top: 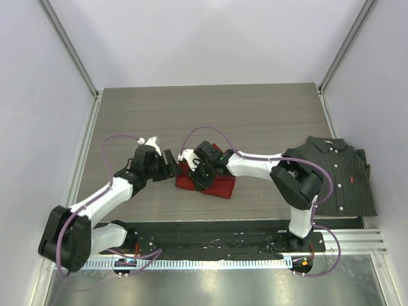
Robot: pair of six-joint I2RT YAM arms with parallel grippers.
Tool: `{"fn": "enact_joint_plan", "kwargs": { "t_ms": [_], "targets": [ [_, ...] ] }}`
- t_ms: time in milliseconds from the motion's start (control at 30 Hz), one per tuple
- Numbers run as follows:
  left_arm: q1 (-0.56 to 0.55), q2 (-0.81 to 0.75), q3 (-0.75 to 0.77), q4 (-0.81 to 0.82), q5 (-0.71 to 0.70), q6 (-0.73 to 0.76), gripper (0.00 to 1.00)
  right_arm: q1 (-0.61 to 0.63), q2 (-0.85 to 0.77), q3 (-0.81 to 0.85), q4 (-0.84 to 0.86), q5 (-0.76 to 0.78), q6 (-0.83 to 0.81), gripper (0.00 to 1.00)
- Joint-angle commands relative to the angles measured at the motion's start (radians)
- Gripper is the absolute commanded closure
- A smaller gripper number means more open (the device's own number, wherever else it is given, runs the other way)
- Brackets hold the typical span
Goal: Fold the napkin, place the utensils inside, and roll it up
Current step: Roll the napkin with the utensil
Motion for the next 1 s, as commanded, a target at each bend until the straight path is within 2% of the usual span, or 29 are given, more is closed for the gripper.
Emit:
{"fn": "enact_joint_plan", "kwargs": {
  "t_ms": [0,133,200,367,700,900,967],
  "targets": [
    [0.005,-0.126,-0.053,-0.04,-0.137,-0.001,0.3,-0.024,0.071,0.037,-0.173,-0.178,0.062,0.72],
    [0.007,-0.251,-0.142,0.04,-0.113,-0.005,0.32,-0.068,0.105,0.086,-0.207,-0.322,0.078,0.72],
    [0.005,-0.309,-0.194,0.092,-0.045,0.003,0.33,-0.096,0.129,0.117,-0.228,-0.373,0.088,0.72],
    [0.005,-0.335,-0.243,0.221,0.056,0.009,0.33,-0.153,0.191,0.172,-0.254,-0.537,0.109,0.72],
    [0.005,-0.243,-0.283,0.368,0.084,-0.014,0.37,-0.18,0.29,0.24,-0.316,-0.561,0.089,0.72],
    [0.004,-0.17,-0.291,0.44,0.082,-0.012,0.43,-0.182,0.313,0.249,-0.326,-0.566,0.082,0.72],
    [0.005,-0.144,-0.291,0.453,0.082,-0.011,0.5,-0.183,0.319,0.254,-0.33,-0.566,0.082,0.72]
  ]
}}
